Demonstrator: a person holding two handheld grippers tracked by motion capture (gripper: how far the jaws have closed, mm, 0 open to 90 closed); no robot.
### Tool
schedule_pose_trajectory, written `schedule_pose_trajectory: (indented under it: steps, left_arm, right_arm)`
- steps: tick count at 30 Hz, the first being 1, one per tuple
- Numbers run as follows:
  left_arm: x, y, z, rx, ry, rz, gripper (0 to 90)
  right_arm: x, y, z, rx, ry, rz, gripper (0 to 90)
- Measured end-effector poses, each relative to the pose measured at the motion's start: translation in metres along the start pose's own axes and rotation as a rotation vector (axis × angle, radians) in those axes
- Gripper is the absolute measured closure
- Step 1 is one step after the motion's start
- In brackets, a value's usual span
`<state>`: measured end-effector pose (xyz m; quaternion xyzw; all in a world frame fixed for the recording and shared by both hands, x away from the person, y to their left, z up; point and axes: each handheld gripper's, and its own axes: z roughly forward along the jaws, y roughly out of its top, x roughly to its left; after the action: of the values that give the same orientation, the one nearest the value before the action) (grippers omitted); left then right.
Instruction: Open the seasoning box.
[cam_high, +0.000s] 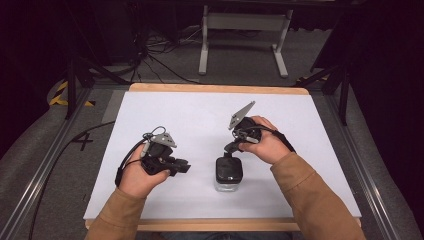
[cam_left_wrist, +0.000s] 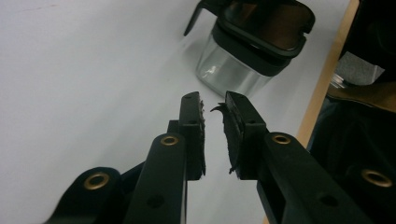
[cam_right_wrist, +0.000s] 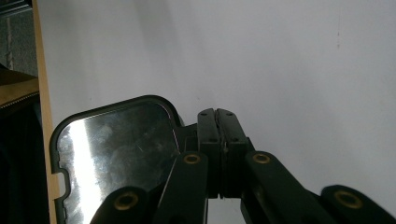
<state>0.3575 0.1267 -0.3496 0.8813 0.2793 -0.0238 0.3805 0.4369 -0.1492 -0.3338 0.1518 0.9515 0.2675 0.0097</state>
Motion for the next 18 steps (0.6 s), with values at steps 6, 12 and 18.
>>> schedule_pose_trajectory:
  steps: [6,12,18]
  left_arm:
    - [-0.013,0.005,0.017,0.022,-0.062,0.047,88.3]
    - [-0.026,0.01,0.037,0.066,-0.098,0.092,89.5]
    - [-0.036,0.012,0.056,0.058,-0.102,0.135,89.8]
  right_arm:
    - [0.0,0.0,0.0,0.0,0.007,0.003,90.0]
    - [0.0,0.0,0.0,-0.004,-0.003,0.0,90.0]
    - [0.0,0.0,0.0,-0.003,0.001,-0.004,90.0]
